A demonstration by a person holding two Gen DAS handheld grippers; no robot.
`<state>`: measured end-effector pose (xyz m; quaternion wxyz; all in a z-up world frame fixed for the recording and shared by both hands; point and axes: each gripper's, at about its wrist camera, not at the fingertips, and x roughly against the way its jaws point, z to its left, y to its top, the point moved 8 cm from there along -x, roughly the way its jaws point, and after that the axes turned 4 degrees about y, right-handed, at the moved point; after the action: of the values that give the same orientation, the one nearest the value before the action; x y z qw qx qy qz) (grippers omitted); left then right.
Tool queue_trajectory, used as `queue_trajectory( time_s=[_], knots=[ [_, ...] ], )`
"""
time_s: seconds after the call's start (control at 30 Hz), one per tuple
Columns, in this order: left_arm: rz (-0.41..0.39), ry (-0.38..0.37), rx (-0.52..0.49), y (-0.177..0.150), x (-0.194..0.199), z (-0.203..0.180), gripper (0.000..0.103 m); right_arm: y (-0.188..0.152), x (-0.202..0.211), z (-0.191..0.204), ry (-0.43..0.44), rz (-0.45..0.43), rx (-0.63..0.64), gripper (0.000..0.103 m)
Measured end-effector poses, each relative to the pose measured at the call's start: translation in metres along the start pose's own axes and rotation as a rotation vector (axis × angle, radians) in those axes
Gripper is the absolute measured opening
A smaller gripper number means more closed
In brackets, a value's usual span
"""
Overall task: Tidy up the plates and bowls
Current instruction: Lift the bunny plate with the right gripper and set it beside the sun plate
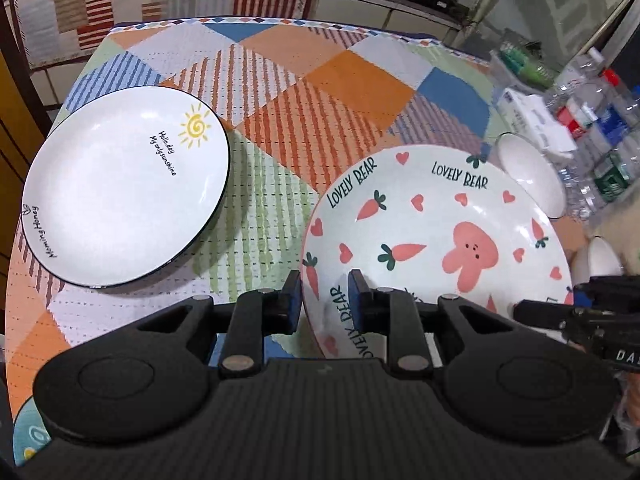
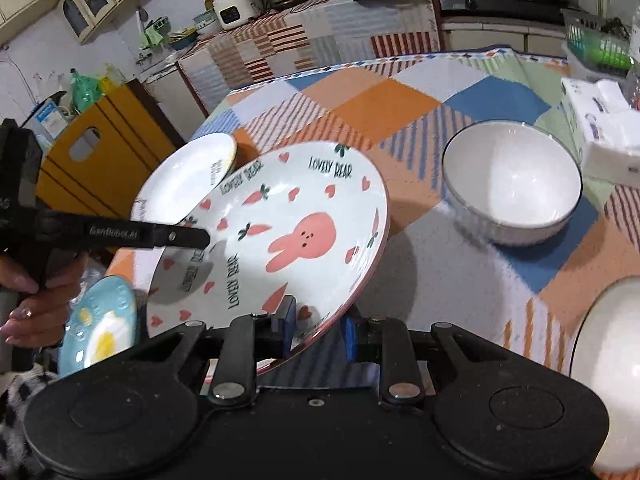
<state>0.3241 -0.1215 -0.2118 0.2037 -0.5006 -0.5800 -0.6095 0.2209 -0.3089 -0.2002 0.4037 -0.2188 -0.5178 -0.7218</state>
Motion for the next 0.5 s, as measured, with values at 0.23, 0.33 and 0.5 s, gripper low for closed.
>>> queue_trajectory(
  time_s=[0.23, 0.33, 0.5],
  knots=[
    [0.049, 0.021, -0.012, 0.002, -0.029, -0.004, 0.022, 0.017, -0.033, -0.030, -0.006, 0.053, -0.001, 0.029],
    [0.068, 0.038, -0.040, 0.001, -0.035, -0.008, 0.022, 0.018, -0.044, -0.042, -0.017, 0.068, -0.033, 0.029],
    [0.072, 0.029, -0.034, -0.005, -0.034, -0.009, 0.020, 0.016, -0.051, -0.050, -0.043, 0.089, -0.034, 0.032]
  ],
)
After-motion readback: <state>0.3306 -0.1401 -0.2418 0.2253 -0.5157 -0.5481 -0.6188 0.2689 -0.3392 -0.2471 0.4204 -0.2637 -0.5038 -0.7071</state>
